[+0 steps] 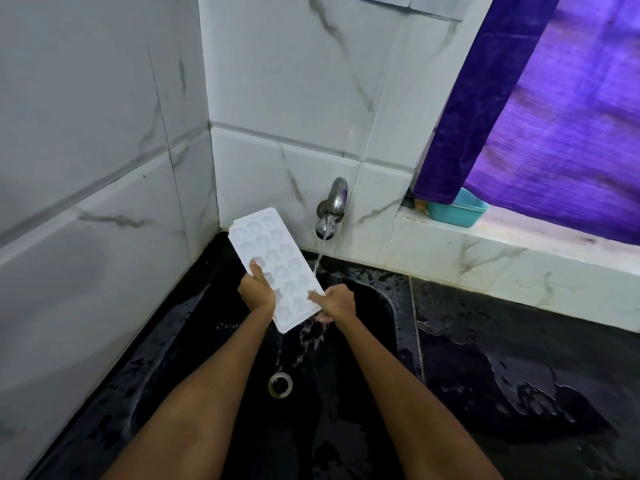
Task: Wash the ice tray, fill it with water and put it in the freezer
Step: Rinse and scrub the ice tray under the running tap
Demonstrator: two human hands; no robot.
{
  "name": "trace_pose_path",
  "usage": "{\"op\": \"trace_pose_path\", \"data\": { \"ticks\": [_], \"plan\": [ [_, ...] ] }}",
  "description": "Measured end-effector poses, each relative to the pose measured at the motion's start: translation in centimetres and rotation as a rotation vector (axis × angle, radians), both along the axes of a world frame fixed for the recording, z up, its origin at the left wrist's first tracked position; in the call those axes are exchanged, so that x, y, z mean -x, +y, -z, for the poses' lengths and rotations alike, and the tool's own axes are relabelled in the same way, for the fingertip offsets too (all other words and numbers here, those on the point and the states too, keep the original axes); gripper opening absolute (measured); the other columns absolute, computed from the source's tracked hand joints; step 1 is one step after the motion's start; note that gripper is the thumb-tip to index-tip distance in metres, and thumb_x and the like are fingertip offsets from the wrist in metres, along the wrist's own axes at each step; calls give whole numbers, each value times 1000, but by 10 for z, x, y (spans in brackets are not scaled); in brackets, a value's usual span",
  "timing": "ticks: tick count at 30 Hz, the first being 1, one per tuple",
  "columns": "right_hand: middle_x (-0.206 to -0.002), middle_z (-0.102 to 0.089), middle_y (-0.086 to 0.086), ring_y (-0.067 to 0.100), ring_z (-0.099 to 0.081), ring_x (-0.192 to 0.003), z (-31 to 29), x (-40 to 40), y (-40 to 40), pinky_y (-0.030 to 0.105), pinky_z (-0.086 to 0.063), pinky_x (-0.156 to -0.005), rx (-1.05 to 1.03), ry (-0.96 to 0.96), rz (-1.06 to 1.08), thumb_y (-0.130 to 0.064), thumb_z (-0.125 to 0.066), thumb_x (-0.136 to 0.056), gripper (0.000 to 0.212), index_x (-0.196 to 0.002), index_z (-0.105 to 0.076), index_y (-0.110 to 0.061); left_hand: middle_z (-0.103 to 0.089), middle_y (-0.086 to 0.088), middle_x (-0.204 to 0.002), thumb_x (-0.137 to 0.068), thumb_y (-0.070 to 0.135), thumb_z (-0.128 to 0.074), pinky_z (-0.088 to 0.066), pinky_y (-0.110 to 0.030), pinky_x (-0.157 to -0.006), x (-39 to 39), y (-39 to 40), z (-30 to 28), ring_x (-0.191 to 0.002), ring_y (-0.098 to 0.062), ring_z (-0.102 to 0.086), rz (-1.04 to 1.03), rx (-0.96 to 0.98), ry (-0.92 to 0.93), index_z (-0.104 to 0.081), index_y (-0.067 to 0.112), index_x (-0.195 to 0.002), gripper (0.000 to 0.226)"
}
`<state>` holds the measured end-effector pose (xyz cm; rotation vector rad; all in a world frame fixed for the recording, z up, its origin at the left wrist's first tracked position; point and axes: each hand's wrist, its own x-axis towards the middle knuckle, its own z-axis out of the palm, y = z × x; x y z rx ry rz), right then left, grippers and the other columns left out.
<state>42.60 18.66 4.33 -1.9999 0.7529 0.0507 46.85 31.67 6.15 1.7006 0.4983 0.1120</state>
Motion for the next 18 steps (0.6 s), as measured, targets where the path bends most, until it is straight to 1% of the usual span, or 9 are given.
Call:
{"op": "trace_pose_path", "data": {
  "ticks": [3, 4, 6, 8, 10, 12, 14, 16, 18],
  "plan": [
    [-92, -71, 18, 8, -55, -32, -2, -8, 7, 24, -52, -40, 86, 16, -117, -28, -60, -87, 31, -90, -67, 2, -65, -34, -106, -103, 30, -33, -48, -42, -85, -6, 1, -3, -100, -44, -63, -1, -26, 0, -63, -17, -103, 56],
    [-101, -69, 19, 10, -61, -41, -5, -10, 10, 24, -54, -42, 58, 35, -155, -25, -54, -90, 32, -101, -65, 3, -65, -34, -107, -103, 30, -33, -47, -43, -85, -8, 1, -4, -101, -44, -62, -8, -32, -2, -63, -17, -103, 56],
    [-115, -64, 18, 24, -69, -82, -9, -12, 14, 32, -59, -65, -43, 78, -228, -19, -45, -94, 33, -116, -58, 2, -64, -34, -108, -103, 29, -33, -47, -43, -86, -10, 4, -5, -102, -45, -62, -25, -44, -2, -62, -18, -104, 55],
    [-120, -61, 13, 28, -61, -107, -12, -10, 12, 36, -55, -80, -115, 103, -253, -17, -46, -93, 31, -120, -56, -3, -64, -34, -109, -103, 29, -33, -46, -42, -87, -12, 7, -3, -103, -45, -61, -31, -47, 11, -62, -18, -106, 55],
    [-117, -62, 13, 27, -62, -103, -9, -8, 7, 33, -55, -73, -81, 85, -228, -18, -55, -90, 28, -113, -60, -4, -63, -34, -111, -103, 29, -33, -46, -42, -89, -11, 8, 0, -105, -45, -60, -12, -44, 29, -62, -18, -107, 55],
    [-107, -66, 16, 21, -67, -75, -1, -6, 2, 27, -56, -56, -26, 32, -200, -20, -61, -88, 18, -93, -66, -4, -63, -35, -111, -103, 30, -33, -45, -43, -90, -9, 6, 2, -106, -45, -60, 5, -42, 40, -61, -18, -107, 56],
    [-99, -68, 20, 12, -62, -48, 7, -5, 1, 27, -57, -51, -41, -3, -178, -23, -61, -88, 19, -83, -65, -5, -63, -36, -111, -103, 30, -33, -45, -44, -90, -7, 3, 2, -106, -46, -60, 12, -50, 41, -61, -19, -107, 56],
    [-101, -67, 20, 14, -61, -51, 10, -4, 3, 30, -57, -54, -108, 28, -164, -20, -58, -90, 25, -99, -65, 2, -62, -35, -112, -103, 29, -33, -45, -44, -89, -5, -1, 1, -106, -46, -60, 19, -59, 40, -60, -19, -107, 56],
    [-104, -64, 18, 20, -62, -68, 6, -3, 7, 31, -56, -57, -113, 66, -179, -16, -50, -91, 30, -112, -59, 3, -62, -35, -113, -103, 29, -33, -45, -43, -90, -3, -3, 2, -107, -45, -59, 8, -58, 51, -60, -19, -109, 56]
  ]
}}
